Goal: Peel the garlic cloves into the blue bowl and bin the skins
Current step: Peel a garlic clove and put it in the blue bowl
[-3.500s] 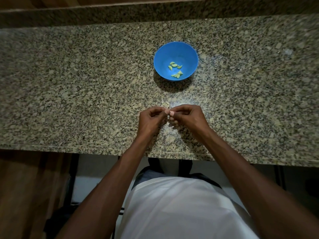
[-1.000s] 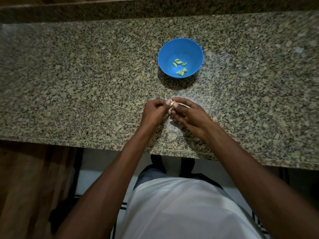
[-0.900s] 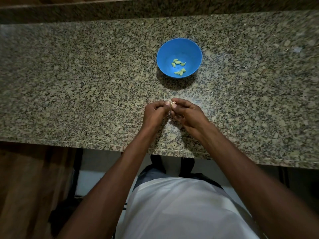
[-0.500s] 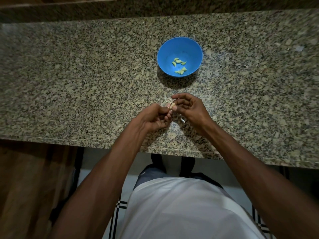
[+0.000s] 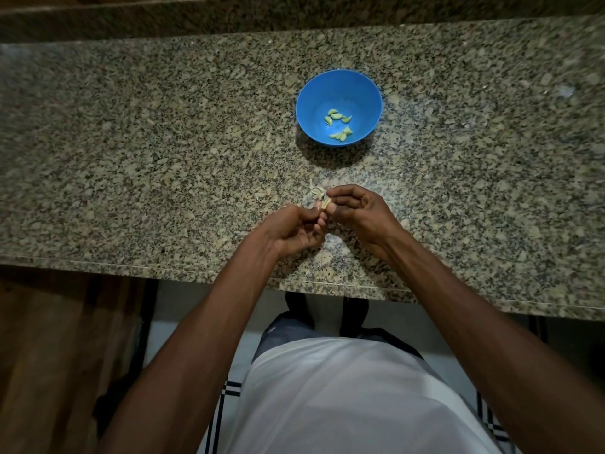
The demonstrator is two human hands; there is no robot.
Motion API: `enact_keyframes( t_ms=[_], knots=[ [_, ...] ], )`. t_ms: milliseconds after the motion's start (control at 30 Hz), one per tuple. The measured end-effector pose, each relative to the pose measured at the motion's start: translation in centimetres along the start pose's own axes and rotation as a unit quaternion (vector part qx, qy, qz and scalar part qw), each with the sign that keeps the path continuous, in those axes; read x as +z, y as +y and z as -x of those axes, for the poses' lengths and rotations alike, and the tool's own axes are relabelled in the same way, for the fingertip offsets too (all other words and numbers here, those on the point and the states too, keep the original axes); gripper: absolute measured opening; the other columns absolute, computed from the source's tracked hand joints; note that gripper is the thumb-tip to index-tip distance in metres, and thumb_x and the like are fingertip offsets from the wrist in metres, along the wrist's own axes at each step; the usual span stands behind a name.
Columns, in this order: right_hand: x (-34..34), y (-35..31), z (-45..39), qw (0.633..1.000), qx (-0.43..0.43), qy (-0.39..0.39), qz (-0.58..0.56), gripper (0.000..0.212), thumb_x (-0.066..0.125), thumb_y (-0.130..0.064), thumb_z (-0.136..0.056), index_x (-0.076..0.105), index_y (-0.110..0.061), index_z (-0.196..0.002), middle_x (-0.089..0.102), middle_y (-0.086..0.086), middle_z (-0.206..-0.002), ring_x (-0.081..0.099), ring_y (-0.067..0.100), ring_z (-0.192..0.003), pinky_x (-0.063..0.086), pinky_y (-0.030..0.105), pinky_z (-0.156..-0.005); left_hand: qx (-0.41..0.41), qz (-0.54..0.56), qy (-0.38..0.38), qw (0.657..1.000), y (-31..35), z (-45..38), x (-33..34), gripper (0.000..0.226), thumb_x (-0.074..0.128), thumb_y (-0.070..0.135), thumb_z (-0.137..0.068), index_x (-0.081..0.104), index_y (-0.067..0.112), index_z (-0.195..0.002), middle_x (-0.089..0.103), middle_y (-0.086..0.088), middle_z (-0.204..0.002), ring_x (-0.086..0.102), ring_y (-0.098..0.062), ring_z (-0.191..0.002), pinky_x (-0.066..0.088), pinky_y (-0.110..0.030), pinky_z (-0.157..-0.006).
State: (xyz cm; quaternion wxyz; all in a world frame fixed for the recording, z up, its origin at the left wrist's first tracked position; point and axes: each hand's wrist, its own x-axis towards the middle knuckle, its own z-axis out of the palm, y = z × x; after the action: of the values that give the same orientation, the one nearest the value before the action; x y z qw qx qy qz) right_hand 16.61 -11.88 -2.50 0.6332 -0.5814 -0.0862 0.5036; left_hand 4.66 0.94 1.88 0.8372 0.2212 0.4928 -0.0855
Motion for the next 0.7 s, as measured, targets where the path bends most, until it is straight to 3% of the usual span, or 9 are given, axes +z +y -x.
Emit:
enact_keyframes(
  t_ms=[100,200,500,600,700],
  knots=[
    [0.4,0.2,0.1,0.999,0.003,0.040,-0.007,0.020,0.077,0.007,-0.088,0.076,-0.001,-0.106,0.078,0.016,-0.098,0.075,0.022,-0.087,0.064,0.032,-0.079,0.066,-0.072,0.050,0.994,-0.5,-0.1,0.7,0.019,0.044,-0.002,-0.106,0.062,-0.002,-0.099,0.066,-0.007,-0.072,0.055,-0.010,-0.068,0.048,-0.021,-0.064],
    [0.9,0.2,0.2,0.998,-0.007,0.065,-0.015,0.018,0.078,0.006,-0.087,0.079,-0.003,-0.102,0.080,0.016,-0.099,0.077,0.024,-0.088,0.065,0.033,-0.080,0.119,-0.129,0.083,0.981,-0.7,-0.5,0.8,0.016,0.049,0.000,-0.105,0.064,-0.002,-0.100,0.065,-0.007,-0.079,0.056,-0.011,-0.067,0.045,-0.022,-0.065],
    [0.1,0.7,-0.1,0.997,-0.054,0.028,0.057,0.020,0.079,0.004,-0.086,0.079,-0.006,-0.104,0.080,0.011,-0.106,0.077,0.024,-0.097,0.062,0.037,-0.087,0.080,-0.119,0.066,0.988,-0.5,0.1,0.9,0.022,0.041,0.000,-0.107,0.061,0.001,-0.098,0.060,-0.006,-0.079,0.050,-0.009,-0.068,0.044,-0.020,-0.062],
    [0.6,0.7,0.3,0.996,-0.069,0.041,0.047,0.020,0.083,-0.002,-0.084,0.081,-0.007,-0.104,0.081,0.010,-0.103,0.077,0.024,-0.098,0.062,0.039,-0.089,0.119,-0.128,0.104,0.979,-1.2,-0.6,0.8,0.019,0.050,0.010,-0.108,0.064,0.001,-0.099,0.059,-0.005,-0.079,0.050,-0.010,-0.066,0.043,-0.022,-0.063],
    [1.1,0.9,0.7,0.995,-0.069,0.058,0.039,0.029,0.090,-0.017,-0.079,0.081,-0.008,-0.105,0.081,0.010,-0.105,0.078,0.029,-0.101,0.063,0.047,-0.092,0.190,-0.192,0.157,0.950,-1.9,-1.1,0.7,0.023,0.061,0.021,-0.105,0.070,0.006,-0.091,0.062,0.000,-0.072,0.050,-0.009,-0.064,0.042,-0.024,-0.063]
  ],
)
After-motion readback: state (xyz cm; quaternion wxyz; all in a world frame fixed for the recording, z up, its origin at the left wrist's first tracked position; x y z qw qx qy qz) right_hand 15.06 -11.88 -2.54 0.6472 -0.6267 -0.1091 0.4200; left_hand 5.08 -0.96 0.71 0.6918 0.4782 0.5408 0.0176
